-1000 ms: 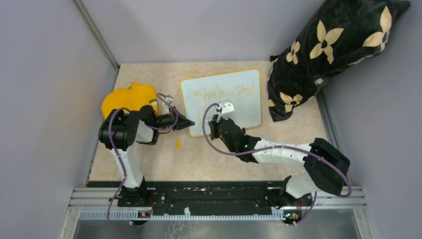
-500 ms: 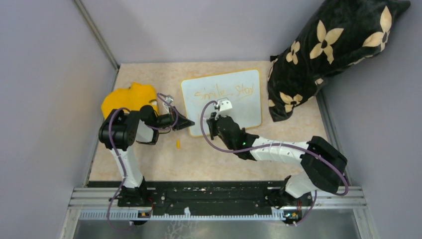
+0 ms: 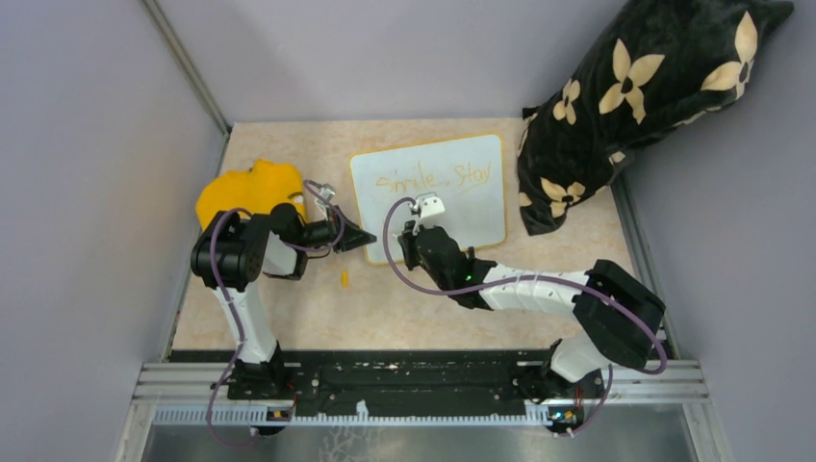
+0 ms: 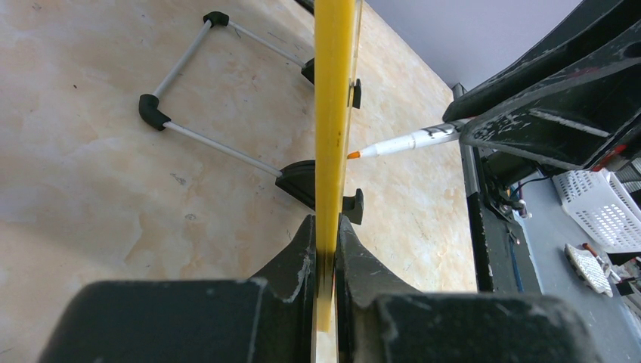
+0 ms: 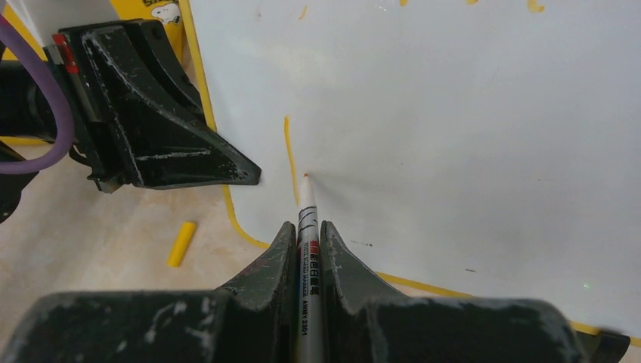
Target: Write a sentence on the whiteboard
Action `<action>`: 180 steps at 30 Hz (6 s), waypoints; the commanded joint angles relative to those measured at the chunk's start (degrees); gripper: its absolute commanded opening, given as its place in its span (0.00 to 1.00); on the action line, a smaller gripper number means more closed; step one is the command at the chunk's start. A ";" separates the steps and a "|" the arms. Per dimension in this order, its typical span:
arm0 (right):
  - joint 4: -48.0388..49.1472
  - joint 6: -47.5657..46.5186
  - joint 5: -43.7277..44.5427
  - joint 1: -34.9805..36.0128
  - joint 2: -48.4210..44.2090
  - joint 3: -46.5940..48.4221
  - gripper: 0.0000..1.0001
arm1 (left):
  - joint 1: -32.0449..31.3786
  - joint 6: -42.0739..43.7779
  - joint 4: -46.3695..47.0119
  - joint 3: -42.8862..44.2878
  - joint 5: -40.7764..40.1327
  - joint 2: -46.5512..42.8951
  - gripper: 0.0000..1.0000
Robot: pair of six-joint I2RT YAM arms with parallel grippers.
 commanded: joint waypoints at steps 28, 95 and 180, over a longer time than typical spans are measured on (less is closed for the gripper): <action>-3.46 3.30 0.55 -1.93 0.37 0.83 0.00 | 0.39 0.30 -2.87 0.30 -2.35 2.22 0.00; -1.95 6.52 -4.95 -4.36 -6.32 -4.87 0.00 | 0.39 0.20 -2.92 0.39 -2.12 2.30 0.00; -5.31 7.16 -2.31 -9.19 -7.83 -3.60 0.00 | 0.39 0.09 -3.22 0.56 -2.10 2.40 0.00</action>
